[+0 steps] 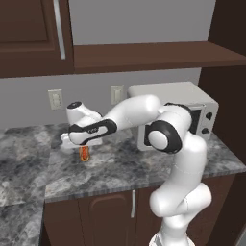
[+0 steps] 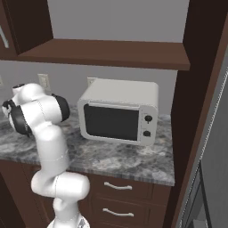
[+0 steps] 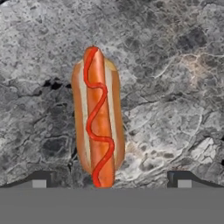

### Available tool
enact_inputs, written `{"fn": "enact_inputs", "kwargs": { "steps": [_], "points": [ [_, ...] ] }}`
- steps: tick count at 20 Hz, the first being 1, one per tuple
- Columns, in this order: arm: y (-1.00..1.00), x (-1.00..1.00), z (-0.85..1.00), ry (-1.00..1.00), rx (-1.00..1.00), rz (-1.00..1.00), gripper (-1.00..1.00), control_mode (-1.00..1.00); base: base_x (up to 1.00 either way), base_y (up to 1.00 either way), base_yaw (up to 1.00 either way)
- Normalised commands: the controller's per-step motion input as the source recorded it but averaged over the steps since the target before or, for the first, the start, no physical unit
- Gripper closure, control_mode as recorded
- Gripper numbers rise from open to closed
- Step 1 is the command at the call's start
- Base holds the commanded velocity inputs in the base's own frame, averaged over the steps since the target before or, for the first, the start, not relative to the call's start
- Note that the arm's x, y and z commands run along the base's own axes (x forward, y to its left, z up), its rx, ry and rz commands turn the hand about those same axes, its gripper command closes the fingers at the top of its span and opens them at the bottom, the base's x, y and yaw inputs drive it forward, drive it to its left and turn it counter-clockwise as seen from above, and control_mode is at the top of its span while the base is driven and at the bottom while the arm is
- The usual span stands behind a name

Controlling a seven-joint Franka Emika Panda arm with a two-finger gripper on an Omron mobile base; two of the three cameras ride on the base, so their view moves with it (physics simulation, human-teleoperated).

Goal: Store the hot dog in the freezer for long-term storage. Close the freezer door after placing the cooked food.

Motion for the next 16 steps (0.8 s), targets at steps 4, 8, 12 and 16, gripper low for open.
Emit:
{"fn": "enact_inputs", "kwargs": {
  "steps": [4,8,12,16],
  "points": [
    [-0.08,0.02,-0.33,0.00,-0.03,-0.05,-1.00,-1.00,0.00,0.00,0.00],
    [-0.01,0.01,-0.28,0.00,0.00,-0.06,-1.00,-1.00,0.00,0.00,0.00],
    [0.00,0.10,-0.18,0.00,0.00,-0.02,-1.00,-1.00,0.00,0.00,0.00],
    [0.00,0.11,-0.24,0.00,0.00,-0.02,-1.00,-1.00,0.00,0.00,0.00]
  ]
}}
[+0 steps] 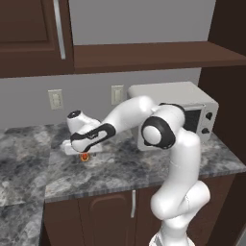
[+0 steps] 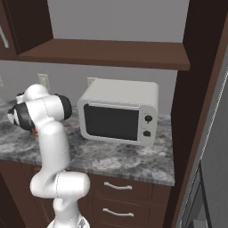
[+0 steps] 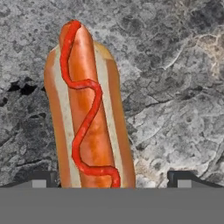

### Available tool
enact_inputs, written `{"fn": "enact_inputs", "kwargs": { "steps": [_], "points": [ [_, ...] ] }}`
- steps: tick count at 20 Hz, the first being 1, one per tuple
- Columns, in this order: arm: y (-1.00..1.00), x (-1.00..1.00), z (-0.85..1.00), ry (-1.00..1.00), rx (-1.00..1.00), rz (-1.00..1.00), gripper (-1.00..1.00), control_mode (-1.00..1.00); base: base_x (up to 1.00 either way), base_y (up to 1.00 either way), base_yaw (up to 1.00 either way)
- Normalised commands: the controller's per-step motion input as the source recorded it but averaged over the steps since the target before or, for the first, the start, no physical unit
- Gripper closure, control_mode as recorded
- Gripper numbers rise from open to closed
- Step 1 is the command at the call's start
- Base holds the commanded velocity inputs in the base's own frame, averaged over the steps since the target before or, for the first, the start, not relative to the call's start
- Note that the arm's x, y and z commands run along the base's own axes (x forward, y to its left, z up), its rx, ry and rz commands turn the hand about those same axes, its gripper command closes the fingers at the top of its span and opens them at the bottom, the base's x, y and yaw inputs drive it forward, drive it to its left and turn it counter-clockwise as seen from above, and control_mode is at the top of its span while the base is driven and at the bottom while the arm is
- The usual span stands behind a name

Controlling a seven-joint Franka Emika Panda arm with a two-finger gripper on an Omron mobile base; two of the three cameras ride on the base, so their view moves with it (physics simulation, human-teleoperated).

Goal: Store the hot dog in the freezer for long-term storage. Close the freezer door after placing the cooked food.

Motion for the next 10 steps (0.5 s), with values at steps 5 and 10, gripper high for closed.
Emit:
{"fn": "enact_inputs", "kwargs": {
  "steps": [5,10],
  "points": [
    [0.04,0.13,-0.22,0.00,0.00,0.00,-1.00,-1.00,0.00,0.00,0.00],
    [0.09,0.12,-0.21,0.00,0.00,0.00,-1.00,-1.00,0.00,0.00,0.00]
  ]
}}
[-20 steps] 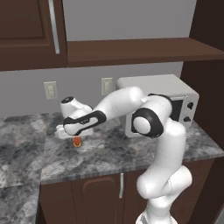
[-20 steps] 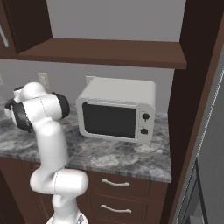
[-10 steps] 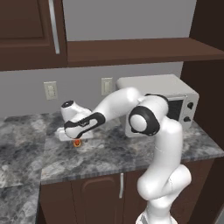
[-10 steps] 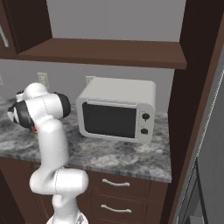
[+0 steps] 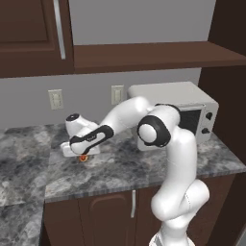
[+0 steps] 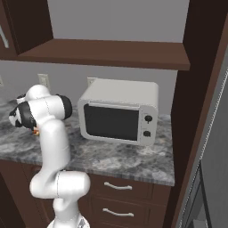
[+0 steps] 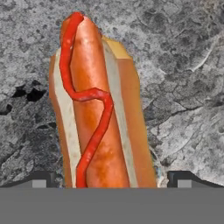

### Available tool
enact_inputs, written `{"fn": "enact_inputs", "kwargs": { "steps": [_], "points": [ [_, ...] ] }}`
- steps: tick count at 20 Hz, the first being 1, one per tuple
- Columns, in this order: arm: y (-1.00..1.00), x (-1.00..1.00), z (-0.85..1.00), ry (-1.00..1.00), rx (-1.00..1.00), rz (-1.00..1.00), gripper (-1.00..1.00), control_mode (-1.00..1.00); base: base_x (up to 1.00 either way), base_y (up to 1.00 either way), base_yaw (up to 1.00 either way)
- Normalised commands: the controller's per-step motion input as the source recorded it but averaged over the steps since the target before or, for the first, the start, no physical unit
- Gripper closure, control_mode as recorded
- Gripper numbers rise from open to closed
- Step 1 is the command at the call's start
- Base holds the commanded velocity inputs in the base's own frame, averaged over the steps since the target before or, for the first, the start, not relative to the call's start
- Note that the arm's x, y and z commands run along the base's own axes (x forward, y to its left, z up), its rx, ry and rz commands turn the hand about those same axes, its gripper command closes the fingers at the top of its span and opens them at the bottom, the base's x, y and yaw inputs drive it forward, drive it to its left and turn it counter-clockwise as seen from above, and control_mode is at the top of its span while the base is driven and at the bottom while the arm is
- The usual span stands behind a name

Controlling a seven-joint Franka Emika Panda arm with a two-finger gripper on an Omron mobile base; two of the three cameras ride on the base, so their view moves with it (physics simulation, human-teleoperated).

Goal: Store the hot dog in the freezer for long-term storage. Close the freezer door after placing the cooked food.

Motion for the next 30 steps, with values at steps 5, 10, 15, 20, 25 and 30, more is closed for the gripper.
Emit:
{"fn": "enact_inputs", "kwargs": {
  "steps": [5,10,15,20,25,30],
  "points": [
    [0.00,0.04,-0.25,0.00,0.00,0.00,1.00,-1.00,0.00,0.00,0.00],
    [-0.01,0.00,-0.29,0.00,0.00,0.00,1.00,-1.00,0.00,0.00,0.00],
    [-0.05,0.00,-0.29,0.00,0.00,0.00,1.00,-1.00,0.00,0.00,0.00],
    [-0.09,-0.01,0.06,-0.02,0.01,-0.03,1.00,-1.00,0.00,0.00,0.00],
    [-0.53,-0.31,0.43,-0.02,0.14,-0.01,1.00,-1.00,0.00,0.00,0.00],
    [-0.80,-0.54,0.60,-0.02,0.17,0.00,1.00,-1.00,0.00,0.00,0.00]
  ]
}}
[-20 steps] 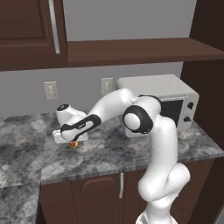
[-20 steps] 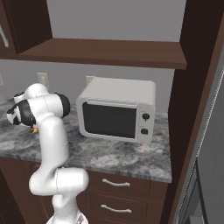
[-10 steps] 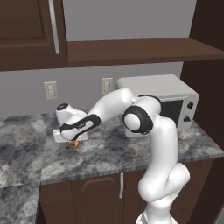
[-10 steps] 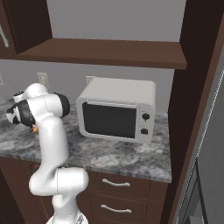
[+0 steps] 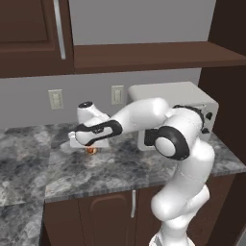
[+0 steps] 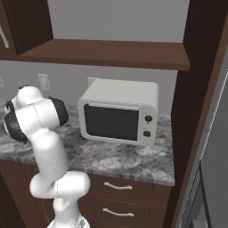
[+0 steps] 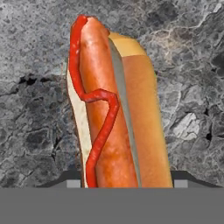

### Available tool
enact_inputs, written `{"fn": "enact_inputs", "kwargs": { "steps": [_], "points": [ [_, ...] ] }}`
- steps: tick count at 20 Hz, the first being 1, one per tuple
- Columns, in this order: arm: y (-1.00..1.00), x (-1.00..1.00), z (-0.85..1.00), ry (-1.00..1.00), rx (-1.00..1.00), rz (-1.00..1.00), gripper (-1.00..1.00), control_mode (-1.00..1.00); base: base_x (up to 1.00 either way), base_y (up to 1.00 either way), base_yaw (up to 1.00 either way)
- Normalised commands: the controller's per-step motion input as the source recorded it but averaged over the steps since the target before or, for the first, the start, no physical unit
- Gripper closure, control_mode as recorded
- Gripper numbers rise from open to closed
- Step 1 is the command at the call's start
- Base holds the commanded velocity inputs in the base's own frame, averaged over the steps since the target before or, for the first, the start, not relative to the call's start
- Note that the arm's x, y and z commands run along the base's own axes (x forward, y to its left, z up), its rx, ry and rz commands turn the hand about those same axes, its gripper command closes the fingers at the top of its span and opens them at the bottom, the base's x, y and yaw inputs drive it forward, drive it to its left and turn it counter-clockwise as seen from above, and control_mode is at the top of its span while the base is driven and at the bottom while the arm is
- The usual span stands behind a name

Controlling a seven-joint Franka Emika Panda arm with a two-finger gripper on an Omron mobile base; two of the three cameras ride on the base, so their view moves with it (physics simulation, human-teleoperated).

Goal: Store the hot dog in the freezer for long-term storage. Close the freezer door after placing the cooked food.

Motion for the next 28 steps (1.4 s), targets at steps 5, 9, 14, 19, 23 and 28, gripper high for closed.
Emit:
{"fn": "enact_inputs", "kwargs": {
  "steps": [5,9,14,19,23,28],
  "points": [
    [-0.83,-0.70,0.78,-0.01,0.02,0.08,1.00,-1.00,0.00,0.00,0.00],
    [-0.88,-0.69,0.89,0.00,0.00,0.16,1.00,-1.00,0.00,0.00,0.00],
    [-0.80,-0.63,0.92,0.00,0.00,0.18,1.00,-1.00,0.00,0.00,0.00],
    [-0.81,-0.61,0.27,0.00,0.12,0.20,1.00,-1.00,0.00,0.00,0.00],
    [-0.71,-0.47,0.30,0.00,0.17,0.28,1.00,-1.00,0.00,0.00,0.00],
    [-0.28,-0.47,0.65,0.00,0.07,0.21,1.00,-1.00,0.00,0.00,0.00]
  ]
}}
